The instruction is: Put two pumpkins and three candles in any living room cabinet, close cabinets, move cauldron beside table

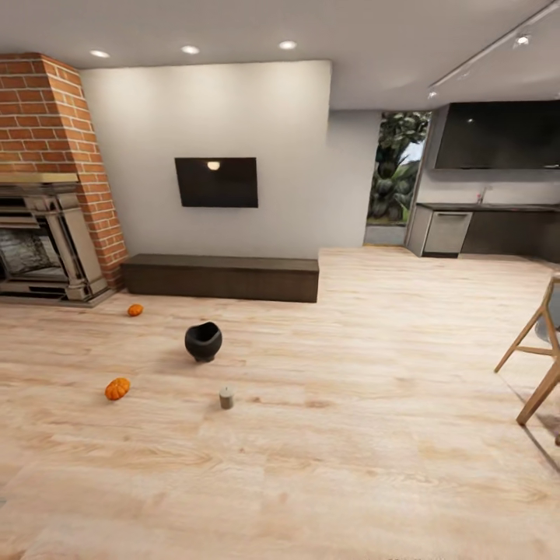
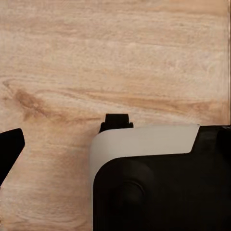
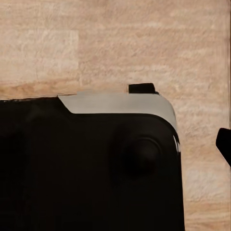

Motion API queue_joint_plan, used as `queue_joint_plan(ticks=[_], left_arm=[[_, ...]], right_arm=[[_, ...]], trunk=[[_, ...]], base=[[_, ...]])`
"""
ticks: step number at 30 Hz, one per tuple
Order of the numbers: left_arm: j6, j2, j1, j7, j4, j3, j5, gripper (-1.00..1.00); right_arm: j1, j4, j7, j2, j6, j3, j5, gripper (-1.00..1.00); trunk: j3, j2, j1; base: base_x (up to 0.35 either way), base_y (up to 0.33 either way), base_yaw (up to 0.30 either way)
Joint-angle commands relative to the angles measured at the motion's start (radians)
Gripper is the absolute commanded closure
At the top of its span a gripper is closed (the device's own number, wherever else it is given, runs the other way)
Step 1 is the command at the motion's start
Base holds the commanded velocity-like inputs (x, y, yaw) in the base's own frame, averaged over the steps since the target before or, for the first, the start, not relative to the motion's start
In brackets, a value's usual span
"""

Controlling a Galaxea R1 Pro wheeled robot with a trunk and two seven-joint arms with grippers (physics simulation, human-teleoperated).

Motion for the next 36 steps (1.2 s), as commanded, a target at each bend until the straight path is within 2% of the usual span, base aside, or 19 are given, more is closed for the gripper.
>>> queue_joint_plan(ticks=[1,4,7,11,13,17,26,29,31,36], left_arm=[[0.062,0.002,-0.013,0.0,-0.033,0.001,0.002,-1.0],[0.198,0.004,-0.062,0.0,-0.124,0.004,0.005,-1.0],[0.277,-0.003,-0.101,0.001,-0.227,0.006,0.006,-1.0],[0.367,-0.009,-0.131,0.003,-0.339,0.006,0.01,-1.0],[0.431,-0.008,-0.177,0.005,-0.364,0.006,0.01,-1.0],[0.462,-0.004,-0.243,0.008,-0.372,0.006,0.009,-1.0],[0.467,0.003,-0.328,0.011,-0.383,0.008,0.008,-1.0],[0.469,0.011,-0.374,0.039,-0.385,0.01,0.009,-1.0],[0.471,0.014,-0.398,0.055,-0.386,0.029,0.01,-1.0],[0.471,0.016,-0.408,0.057,-0.389,0.055,0.011,-1.0]], right_arm=[[-0.001,-0.045,0.007,0.0,0.033,-0.003,-0.013,-1.0],[-0.001,-0.215,0.006,0.0,0.172,-0.003,-0.021,-1.0],[-0.003,-0.413,0.003,-0.001,0.333,-0.003,-0.023,-1.0],[-0.029,-0.572,-0.002,-0.001,0.437,-0.003,-0.023,-1.0],[-0.061,-0.615,-0.005,0.0,0.46,-0.003,-0.023,-1.0],[-0.119,-0.633,-0.006,-0.001,0.47,-0.003,-0.019,-1.0],[-0.131,-0.621,-0.006,-0.002,0.461,-0.003,-0.02,-1.0],[-0.131,-0.618,-0.006,-0.002,0.454,-0.003,-0.022,-1.0],[-0.131,-0.617,-0.005,-0.002,0.452,-0.003,-0.022,-1.0],[-0.131,-0.62,0.004,-0.001,0.44,-0.002,-0.022,-1.0]], trunk=[[-0.002,-0.001,0.0],[-0.005,-0.001,0.0],[-0.009,-0.001,0.0],[-0.014,-0.001,0.0],[-0.017,-0.001,0.0],[-0.023,-0.001,0.0],[-0.037,-0.001,0.0],[-0.041,-0.001,0.0],[-0.044,-0.001,0.0],[-0.052,-0.001,0.0]], base=[[0.081,-0.14,-0.25],[0.035,-0.064,-0.239],[0.009,-0.016,-0.209],[0.002,-0.003,-0.174],[0.0,-0.001,-0.161],[0.0,0.0,-0.153],[0.0,0.0,-0.146],[0.0,0.0,-0.145],[0.0,0.0,-0.145],[0.001,0.0,-0.144]])
